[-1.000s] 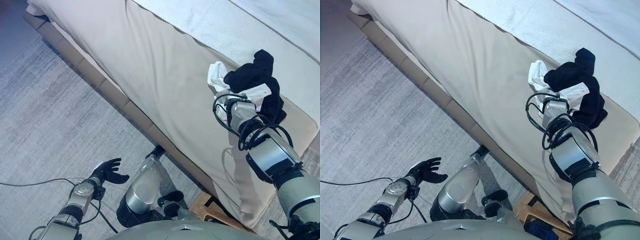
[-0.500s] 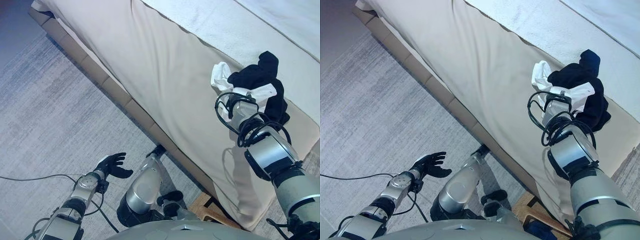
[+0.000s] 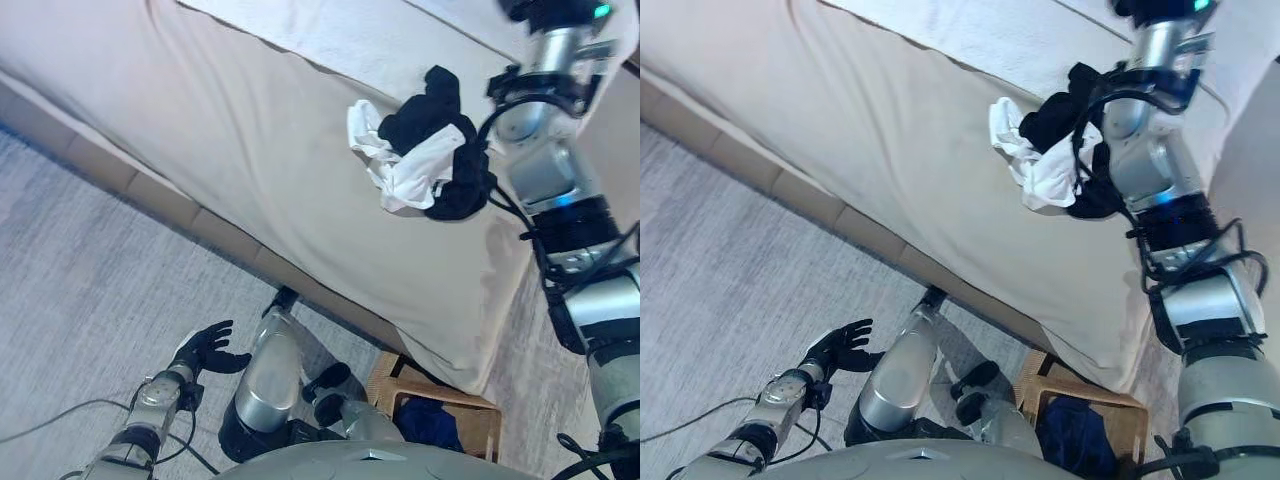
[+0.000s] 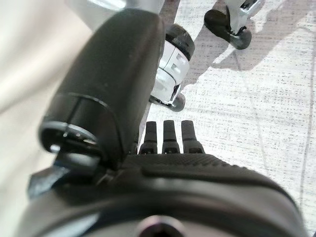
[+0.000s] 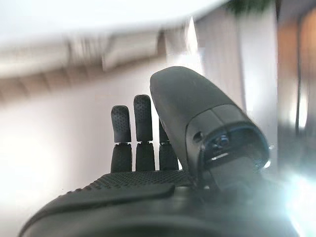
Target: Pick up the clothes from the bed and place them into the basket
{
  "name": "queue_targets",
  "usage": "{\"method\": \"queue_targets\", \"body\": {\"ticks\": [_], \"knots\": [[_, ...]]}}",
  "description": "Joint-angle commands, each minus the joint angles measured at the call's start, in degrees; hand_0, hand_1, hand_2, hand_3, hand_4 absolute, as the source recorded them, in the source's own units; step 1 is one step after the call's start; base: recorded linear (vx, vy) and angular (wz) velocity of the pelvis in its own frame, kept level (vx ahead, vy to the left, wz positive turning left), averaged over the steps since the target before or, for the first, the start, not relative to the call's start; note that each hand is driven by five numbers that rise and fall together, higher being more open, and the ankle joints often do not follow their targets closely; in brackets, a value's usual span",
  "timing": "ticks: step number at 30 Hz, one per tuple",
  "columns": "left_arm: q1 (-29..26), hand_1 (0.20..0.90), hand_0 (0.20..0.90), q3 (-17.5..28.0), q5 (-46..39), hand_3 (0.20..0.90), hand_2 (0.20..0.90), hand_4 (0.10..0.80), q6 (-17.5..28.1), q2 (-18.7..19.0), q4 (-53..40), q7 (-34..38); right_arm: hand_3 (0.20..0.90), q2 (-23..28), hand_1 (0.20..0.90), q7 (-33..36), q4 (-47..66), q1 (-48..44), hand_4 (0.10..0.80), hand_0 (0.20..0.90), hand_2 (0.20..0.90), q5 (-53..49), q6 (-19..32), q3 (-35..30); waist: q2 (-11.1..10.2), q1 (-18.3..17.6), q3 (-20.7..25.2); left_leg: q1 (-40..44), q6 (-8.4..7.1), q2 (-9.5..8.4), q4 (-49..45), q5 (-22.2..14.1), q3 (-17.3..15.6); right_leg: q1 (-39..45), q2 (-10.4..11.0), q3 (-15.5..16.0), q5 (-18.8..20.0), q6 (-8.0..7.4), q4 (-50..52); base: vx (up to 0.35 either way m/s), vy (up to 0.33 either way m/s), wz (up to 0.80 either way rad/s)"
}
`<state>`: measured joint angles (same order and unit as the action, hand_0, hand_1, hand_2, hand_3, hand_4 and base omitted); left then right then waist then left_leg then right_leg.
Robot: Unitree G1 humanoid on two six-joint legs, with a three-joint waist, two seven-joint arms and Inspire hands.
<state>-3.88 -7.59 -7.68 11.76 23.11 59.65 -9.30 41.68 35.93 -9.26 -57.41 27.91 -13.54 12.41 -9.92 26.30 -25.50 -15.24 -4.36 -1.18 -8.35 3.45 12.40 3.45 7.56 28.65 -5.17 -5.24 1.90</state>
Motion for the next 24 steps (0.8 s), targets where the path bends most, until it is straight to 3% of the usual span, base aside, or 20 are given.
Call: {"method": "queue_targets", "body": {"ticks": [1, 4, 6, 7, 8, 9, 13, 17, 21, 24], "knots": [[7.7, 0.9, 0.9, -1.2, 3.3, 0.9, 0.9, 0.8, 1.0, 0.2, 2.7, 0.8, 0.2, 8.3, 0.3, 7.4, 9.9, 3.5, 0.1, 0.3, 0.3, 1.5, 3.0, -4.1, 0.5, -4.1, 12.1, 9.0, 4.33, 0.97, 10.3, -3.7, -5.8, 2.4, -1.2, -3.4, -1.5, -0.29, 4.5, 0.016, 0.052, -0.42], [7.9, 0.9, 0.9, -1.2, 4.5, 0.9, 0.9, 0.8, -0.7, -0.1, 2.8, 1.1, 0.2, 10.3, 0.3, 6.8, 12.4, 5.3, 0.1, 0.3, 0.3, -0.6, 2.1, -5.9, 0.7, -5.6, 14.2, 9.6, 4.9, 0.59, 10.0, -3.3, -7.4, 2.4, -0.9, -3.5, 0.0, -0.65, 3.9, 0.005, 0.033, -0.3], [6.9, 0.9, 0.9, -1.4, 5.4, 0.9, 0.9, 0.8, -2.9, -0.2, 2.8, 0.8, 0.2, 11.7, 0.3, 2.6, 12.4, 7.1, 0.1, 0.3, 0.3, -2.2, 2.1, -6.2, 1.1, -7.6, 16.6, 11.0, 5.0, 0.13, 9.6, -4.3, -8.7, 2.7, -0.6, -4.7, 0.4, -1.25, 3.3, 0.028, 0.002, -0.32], [6.3, 0.9, 0.9, -1.8, 5.0, 0.9, 0.9, 0.8, -3.6, -0.3, 2.7, 0.8, 0.439, 12.3, 0.505, -2.5, 11.2, 7.2, 0.339, 0.505, 0.505, -4.4, 2.4, -4.3, 1.4, -8.6, 17.5, 11.7, 4.97, 0.11, 8.9, -5.0, -9.3, 2.6, -0.5, -5.5, 0.2, -1.15, 3.1, 0.025, 0.023, -0.37], [6.0, 0.9, 0.9, -1.9, 4.4, 0.9, 0.9, 0.8, -3.9, -0.3, 2.5, 0.9, 0.856, 12.4, 0.862, -7.1, 10.9, 7.4, 0.756, 0.862, 0.862, -5.3, 2.4, -3.1, 1.7, -9.2, 17.8, 12.2, 5.0, 0.14, 8.6, -5.4, -9.7, 2.6, -0.5, -5.9, 0.1, -1.01, 3.1, 0.025, 0.029, -0.36], [5.7, 0.9, 0.9, -2.0, 3.9, 0.9, 0.9, 0.8, -4.3, -0.4, 2.2, 0.8, 0.9, 12.5, 0.9, -11.0, 10.8, 8.1, 0.8, 0.9, 0.9, -5.1, 1.7, -2.0, 1.9, -9.7, 18.0, 12.8, 5.08, 0.16, 8.4, -5.6, -10.1, 2.7, -0.5, -6.4, 0.0, -0.89, 3.1, 0.017, 0.032, -0.38], [5.2, 0.9, 0.9, -3.0, 1.5, 0.9, 0.9, 0.8, -5.2, -0.6, -0.2, 1.0, 0.9, 11.1, 0.9, -27.7, 7.2, 13.5, 0.8, 0.9, 0.9, -7.8, 4.7, 1.6, 2.2, -11.5, 18.6, 14.9, 5.22, 0.46, 7.8, -6.0, -11.2, 4.1, -0.9, -7.5, 0.0, 0.16, 2.1, 0.054, 0.008, -0.28], [5.4, 0.9, 0.9, -3.6, 2.1, 0.9, 0.9, 0.8, -5.8, -1.3, -0.8, 1.1, 0.9, 6.9, 0.9, -35.0, -0.6, 14.9, 0.8, 0.9, 0.9, -6.4, 7.4, 4.4, 2.2, -10.6, 18.2, 16.2, 4.89, 0.31, 8.3, -5.6, -10.4, 5.9, -1.1, -6.8, 0.0, 0.74, 1.6, 0.074, 0.009, 0.01], [5.4, 0.9, 0.9, -4.7, 3.1, 0.9, 0.9, 0.8, -6.9, -0.9, -0.5, 0.4, 0.9, 1.9, 0.9, -37.8, -10.0, 12.5, 0.8, 0.9, 0.9, -6.0, 5.4, 8.3, 2.5, -7.7, 16.1, 15.1, 4.31, 0.03, 6.7, -5.1, -7.9, 6.8, -0.9, -4.8, -1.1, 1.56, 3.2, 0.029, 0.038, 0.11], [3.7, 0.9, 0.9, -5.7, 2.6, 0.9, 0.9, 0.8, -6.0, 0.4, 0.2, 0.0, 0.9, -1.1, 0.9, -34.8, -19.2, 7.5, 0.8, 0.9, 0.9, -6.2, 3.1, 12.0, 2.8, -4.4, 12.8, 10.9, 4.09, -0.48, 4.2, -4.5, -5.1, 5.0, -0.3, -2.4, -1.8, 2.09, 5.7, -0.137, -0.022, 0.4]]}}
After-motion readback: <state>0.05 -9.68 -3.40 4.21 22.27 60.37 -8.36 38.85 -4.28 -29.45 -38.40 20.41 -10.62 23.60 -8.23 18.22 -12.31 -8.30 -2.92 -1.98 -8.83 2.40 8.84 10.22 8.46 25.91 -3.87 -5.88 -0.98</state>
